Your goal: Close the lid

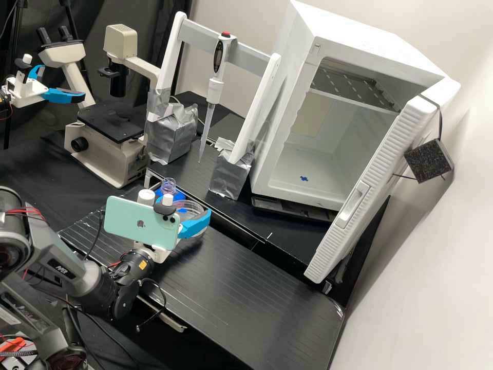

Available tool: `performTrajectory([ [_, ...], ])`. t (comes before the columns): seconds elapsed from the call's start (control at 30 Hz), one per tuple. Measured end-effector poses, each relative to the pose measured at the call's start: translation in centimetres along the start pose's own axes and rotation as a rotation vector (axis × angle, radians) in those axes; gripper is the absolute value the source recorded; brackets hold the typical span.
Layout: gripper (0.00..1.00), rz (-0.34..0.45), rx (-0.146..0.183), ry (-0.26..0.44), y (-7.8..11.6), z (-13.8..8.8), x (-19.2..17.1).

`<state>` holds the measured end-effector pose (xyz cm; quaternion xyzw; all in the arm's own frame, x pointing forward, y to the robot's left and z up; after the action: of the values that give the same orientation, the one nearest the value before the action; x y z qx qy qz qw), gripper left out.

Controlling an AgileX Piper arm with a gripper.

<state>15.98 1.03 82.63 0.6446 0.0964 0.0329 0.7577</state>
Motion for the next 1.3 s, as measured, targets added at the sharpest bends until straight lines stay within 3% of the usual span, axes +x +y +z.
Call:
performTrajectory([
  [0.27, 0.00, -0.023, -0.032, 0.002, 0.0, 0.3, -0.4],
  [0.6, 0.00, -0.048, -0.043, 0.019, -0.2, 0.2, -0.4],
  [1.07, 0.00, -0.008, 0.022, -0.025, -0.2, 0.8, 0.2],
  [1.3, 0.00, 0.019, 0.078, -0.054, -0.5, 1.3, 0.7],
])
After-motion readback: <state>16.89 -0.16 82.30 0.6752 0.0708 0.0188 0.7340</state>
